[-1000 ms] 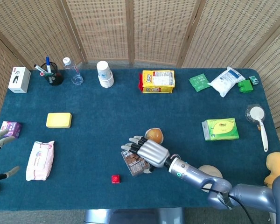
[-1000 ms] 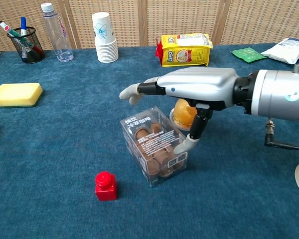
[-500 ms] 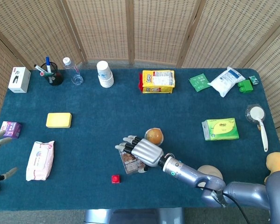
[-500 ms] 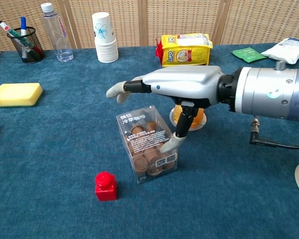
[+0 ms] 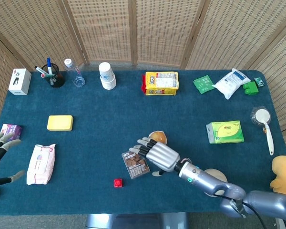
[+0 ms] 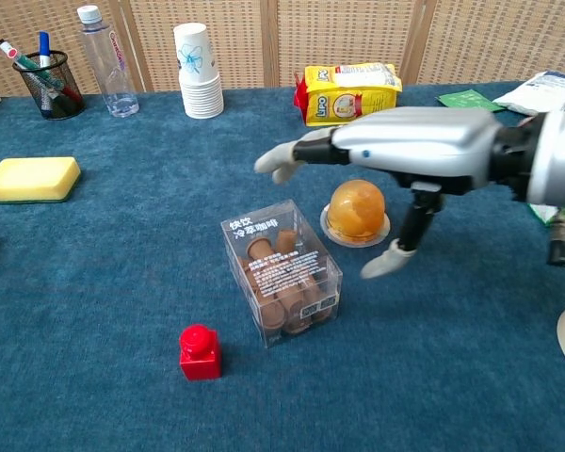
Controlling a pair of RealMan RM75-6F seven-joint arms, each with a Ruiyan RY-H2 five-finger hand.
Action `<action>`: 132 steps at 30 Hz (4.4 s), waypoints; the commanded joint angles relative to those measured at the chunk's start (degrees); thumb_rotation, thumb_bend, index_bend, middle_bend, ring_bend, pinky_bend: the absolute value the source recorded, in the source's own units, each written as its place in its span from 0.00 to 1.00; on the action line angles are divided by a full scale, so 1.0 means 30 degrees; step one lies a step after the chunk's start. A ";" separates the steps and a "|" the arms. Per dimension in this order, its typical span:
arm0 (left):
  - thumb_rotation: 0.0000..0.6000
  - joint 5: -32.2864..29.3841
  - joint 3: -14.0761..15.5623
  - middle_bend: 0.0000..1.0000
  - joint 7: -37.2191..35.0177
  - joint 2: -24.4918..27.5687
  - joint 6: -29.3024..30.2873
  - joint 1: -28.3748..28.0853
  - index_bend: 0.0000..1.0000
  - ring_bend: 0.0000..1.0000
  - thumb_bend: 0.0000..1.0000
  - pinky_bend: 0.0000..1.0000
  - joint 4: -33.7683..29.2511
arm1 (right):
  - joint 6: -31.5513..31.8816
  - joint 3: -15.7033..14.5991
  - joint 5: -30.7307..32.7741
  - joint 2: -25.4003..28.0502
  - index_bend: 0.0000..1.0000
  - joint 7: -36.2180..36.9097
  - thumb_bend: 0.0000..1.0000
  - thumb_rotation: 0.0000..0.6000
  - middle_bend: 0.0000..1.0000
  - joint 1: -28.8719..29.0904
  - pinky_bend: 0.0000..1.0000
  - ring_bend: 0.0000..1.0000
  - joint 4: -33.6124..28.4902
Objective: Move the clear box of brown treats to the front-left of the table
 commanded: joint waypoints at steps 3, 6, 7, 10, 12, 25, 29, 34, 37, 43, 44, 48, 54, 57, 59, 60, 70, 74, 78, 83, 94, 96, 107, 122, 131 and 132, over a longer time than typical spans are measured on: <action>1.00 0.0351 -0.0011 0.14 0.0171 -0.0247 -0.0575 -0.0465 0.21 0.04 0.15 0.06 -0.0237 | 0.1540 -0.0937 -0.0289 0.2286 0.01 -0.0084 0.00 1.00 0.17 -0.1422 0.14 0.07 -0.1196; 1.00 0.0587 -0.0041 0.15 0.0277 -0.0403 -0.0931 -0.0793 0.21 0.04 0.15 0.05 -0.0317 | 0.2555 -0.1330 0.0087 0.3653 0.02 0.0151 0.00 1.00 0.17 -0.2464 0.15 0.07 -0.1581; 1.00 0.0669 -0.0041 0.15 0.0326 -0.0441 -0.1055 -0.0903 0.22 0.04 0.15 0.05 -0.0352 | 0.2912 -0.1437 0.0226 0.4085 0.03 0.0253 0.00 1.00 0.17 -0.2825 0.15 0.08 -0.1703; 1.00 0.0977 0.0046 0.15 0.0509 -0.0474 -0.1442 -0.1182 0.22 0.04 0.15 0.05 -0.0464 | 0.3768 -0.1581 0.0830 0.5012 0.09 0.0478 0.00 1.00 0.18 -0.3742 0.15 0.09 -0.1777; 1.00 0.1161 0.0116 0.15 0.0690 -0.0521 -0.1729 -0.1369 0.22 0.04 0.15 0.05 -0.0542 | 0.4147 -0.1625 0.1261 0.5529 0.13 0.0584 0.00 1.00 0.19 -0.4247 0.15 0.09 -0.1807; 1.00 0.1739 0.0104 0.15 0.2430 -0.1241 -0.3439 -0.2670 0.22 0.04 0.15 0.03 -0.0908 | 0.6129 -0.0964 0.4254 0.6043 0.22 -0.1471 0.00 1.00 0.21 -0.6876 0.15 0.09 -0.0360; 1.00 0.2388 0.0226 0.14 0.0958 -0.0956 -0.5186 -0.4046 0.22 0.03 0.15 0.02 -0.0886 | 0.6423 -0.0674 0.5023 0.6142 0.22 -0.1563 0.00 1.00 0.21 -0.7414 0.15 0.09 -0.0097; 1.00 0.3617 0.0027 0.14 -0.1243 -0.1034 -0.7250 -0.6352 0.21 0.03 0.16 0.02 -0.0245 | 0.6538 -0.0338 0.5728 0.6277 0.22 -0.1718 0.00 1.00 0.21 -0.7872 0.15 0.09 0.0150; 1.00 0.4536 -0.0083 0.14 -0.2354 -0.1424 -0.8072 -0.7663 0.21 0.03 0.16 0.01 0.0211 | 0.6438 -0.0233 0.6034 0.6338 0.22 -0.1981 0.00 1.00 0.21 -0.8028 0.15 0.09 0.0268; 1.00 0.6972 -0.0381 0.14 -0.5123 -0.3650 -1.0008 -1.1525 0.21 0.03 0.16 0.01 0.1971 | 0.6228 0.0162 0.6997 0.6479 0.22 -0.2181 0.01 1.00 0.21 -0.8422 0.15 0.09 0.0590; 1.00 0.7253 -0.0329 0.14 -0.5717 -0.4044 -1.0134 -1.2065 0.21 0.02 0.16 0.01 0.2368 | 0.6203 0.0214 0.7091 0.6510 0.22 -0.2187 0.01 1.00 0.21 -0.8485 0.15 0.09 0.0607; 1.00 0.8169 0.0054 0.15 -0.7272 -0.5213 -1.0143 -1.3684 0.21 0.02 0.16 0.00 0.3684 | 0.6082 0.0411 0.7327 0.6591 0.22 -0.2172 0.01 1.00 0.21 -0.8698 0.15 0.09 0.0686; 1.00 0.9096 0.0554 0.16 -0.8788 -0.6799 -1.0170 -1.5762 0.23 0.02 0.16 0.00 0.5217 | 0.5978 0.0676 0.7635 0.6714 0.22 -0.2095 0.01 1.00 0.21 -0.8996 0.15 0.09 0.0744; 1.00 0.9319 0.0791 0.16 -0.9392 -0.7415 -1.0312 -1.6724 0.25 0.02 0.16 0.00 0.5917 | 0.6102 0.0813 0.7670 0.6802 0.22 -0.2016 0.01 1.00 0.21 -0.9185 0.15 0.09 0.0677; 1.00 0.9488 0.1021 0.16 -0.9688 -0.7831 -1.0497 -1.7427 0.25 0.02 0.16 0.00 0.6392 | 0.6188 0.0897 0.7673 0.6881 0.22 -0.1950 0.01 1.00 0.21 -0.9332 0.15 0.09 0.0639; 1.00 0.9524 0.1082 0.16 -0.9752 -0.7942 -1.0540 -1.7613 0.25 0.02 0.16 0.00 0.6508 | 0.6203 0.0918 0.7678 0.6907 0.22 -0.1930 0.01 1.00 0.21 -0.9372 0.15 0.09 0.0630; 1.00 0.9384 0.1706 0.17 -0.9292 -0.9624 -1.0783 -1.9614 0.26 0.02 0.16 0.00 0.7843 | 0.6244 0.1213 0.7647 0.7108 0.22 -0.1519 0.01 1.00 0.21 -0.9896 0.15 0.09 0.0796; 1.00 0.9314 0.1968 0.18 -0.8460 -0.9972 -1.1010 -2.0171 0.28 0.02 0.16 0.00 0.8215 | 0.6278 0.1346 0.7541 0.7157 0.22 -0.1236 0.01 1.00 0.21 -1.0059 0.15 0.09 0.0870; 1.00 0.8977 0.2089 0.20 -0.7632 -1.0119 -1.1332 -2.0540 0.31 0.03 0.16 0.00 0.8281 | 0.6325 0.1449 0.7461 0.7184 0.22 -0.1031 0.01 1.00 0.21 -1.0214 0.15 0.09 0.0908; 1.00 0.8415 0.2155 0.19 -0.7301 -1.0207 -1.1857 -2.1040 0.32 0.03 0.16 0.00 0.8206 | 0.6381 0.1553 0.7398 0.7217 0.22 -0.0873 0.01 1.00 0.21 -1.0369 0.15 0.09 0.0928; 1.00 0.7459 0.2701 0.22 -0.6932 -1.0352 -1.2802 -2.2111 0.35 0.07 0.16 0.04 0.8317 | 0.6373 0.1843 0.7270 0.7340 0.21 -0.0260 0.01 1.00 0.21 -1.0653 0.15 0.09 0.0996; 1.00 0.7336 0.2783 0.22 -0.6660 -1.0309 -1.2935 -2.2210 0.36 0.08 0.16 0.06 0.8337 | 0.6355 0.1879 0.7243 0.7326 0.21 -0.0201 0.01 1.00 0.21 -1.0677 0.15 0.09 0.1032; 1.00 0.6604 0.3225 0.27 -0.5912 -0.9874 -1.2917 -2.2329 0.44 0.14 0.16 0.12 0.8116 | 0.6358 0.2073 0.7096 0.7330 0.20 0.0082 0.01 1.00 0.21 -1.0821 0.15 0.09 0.1060; 1.00 0.5942 0.4407 0.29 -0.5296 -0.7728 -1.2408 -2.1818 0.42 0.17 0.16 0.19 0.6215 | 0.6338 0.2295 0.6806 0.7330 0.19 0.0225 0.01 1.00 0.21 -1.0863 0.15 0.09 0.0941; 1.00 0.5384 0.5112 0.30 -0.4707 -0.5905 -1.2301 -2.1083 0.40 0.17 0.16 0.20 0.4428 | 0.6289 0.2366 0.6607 0.7315 0.18 0.0166 0.01 1.00 0.21 -1.0814 0.15 0.09 0.0748; 1.00 0.5301 0.5212 0.30 -0.4617 -0.5731 -1.2343 -2.0964 0.40 0.17 0.16 0.20 0.4274 | 0.6309 0.2387 0.6586 0.7318 0.18 0.0155 0.01 1.00 0.21 -1.0811 0.15 0.09 0.0702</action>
